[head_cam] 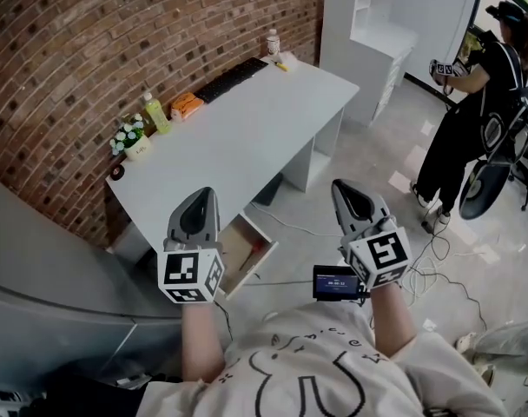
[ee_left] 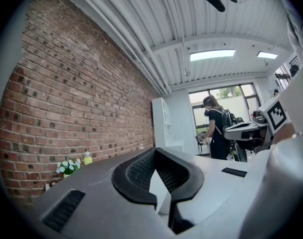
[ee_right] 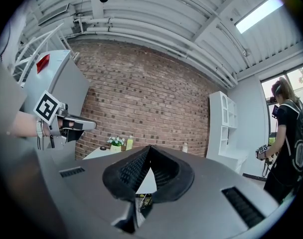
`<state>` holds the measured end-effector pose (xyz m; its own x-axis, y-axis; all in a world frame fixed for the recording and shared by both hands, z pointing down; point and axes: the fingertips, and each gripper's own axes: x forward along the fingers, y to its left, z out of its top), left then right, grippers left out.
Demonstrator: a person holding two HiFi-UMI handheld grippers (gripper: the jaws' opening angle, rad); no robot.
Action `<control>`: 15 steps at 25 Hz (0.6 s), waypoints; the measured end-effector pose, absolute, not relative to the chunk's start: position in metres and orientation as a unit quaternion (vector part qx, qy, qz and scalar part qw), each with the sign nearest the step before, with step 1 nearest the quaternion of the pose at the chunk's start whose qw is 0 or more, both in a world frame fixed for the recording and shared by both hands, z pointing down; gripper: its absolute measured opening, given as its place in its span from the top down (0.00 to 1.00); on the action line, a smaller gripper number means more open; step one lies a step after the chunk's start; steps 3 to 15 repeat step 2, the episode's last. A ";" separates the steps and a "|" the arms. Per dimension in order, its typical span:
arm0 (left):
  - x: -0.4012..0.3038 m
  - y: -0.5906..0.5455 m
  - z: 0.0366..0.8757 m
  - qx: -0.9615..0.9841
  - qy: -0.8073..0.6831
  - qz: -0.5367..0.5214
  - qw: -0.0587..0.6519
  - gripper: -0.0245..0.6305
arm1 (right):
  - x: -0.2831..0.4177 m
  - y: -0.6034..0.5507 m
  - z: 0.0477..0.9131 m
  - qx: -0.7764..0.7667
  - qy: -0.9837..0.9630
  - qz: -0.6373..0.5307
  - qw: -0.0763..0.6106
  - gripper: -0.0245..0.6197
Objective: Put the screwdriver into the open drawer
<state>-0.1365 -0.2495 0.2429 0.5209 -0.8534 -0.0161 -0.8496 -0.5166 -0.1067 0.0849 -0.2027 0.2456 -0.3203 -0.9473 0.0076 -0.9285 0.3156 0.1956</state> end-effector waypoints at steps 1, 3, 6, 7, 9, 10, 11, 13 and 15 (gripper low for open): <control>-0.138 -0.250 0.242 -0.869 0.492 -0.019 0.053 0.95 | 0.085 -0.204 0.245 0.580 -0.809 -0.078 0.060 0.93; -0.139 -0.250 0.241 -0.866 0.496 -0.019 0.056 0.95 | 0.085 -0.204 0.244 0.580 -0.808 -0.079 0.060 0.93; -0.139 -0.250 0.241 -0.866 0.496 -0.019 0.056 0.95 | 0.085 -0.204 0.244 0.580 -0.808 -0.079 0.060 0.93; -0.139 -0.250 0.241 -0.866 0.496 -0.019 0.056 0.95 | 0.085 -0.204 0.244 0.580 -0.808 -0.079 0.060 0.93; -0.139 -0.250 0.241 -0.866 0.496 -0.019 0.056 0.95 | 0.085 -0.204 0.244 0.580 -0.808 -0.079 0.060 0.93; -0.139 -0.250 0.241 -0.866 0.496 -0.019 0.056 0.95 | 0.085 -0.204 0.244 0.580 -0.808 -0.079 0.060 0.93; -0.139 -0.250 0.241 -0.866 0.496 -0.019 0.056 0.95 | 0.085 -0.204 0.244 0.580 -0.808 -0.079 0.060 0.93; -0.139 -0.250 0.241 -0.866 0.496 -0.019 0.056 0.95 | 0.085 -0.204 0.244 0.580 -0.808 -0.079 0.060 0.93; -0.139 -0.250 0.241 -0.866 0.496 -0.019 0.056 0.95 | 0.085 -0.204 0.244 0.580 -0.808 -0.079 0.060 0.93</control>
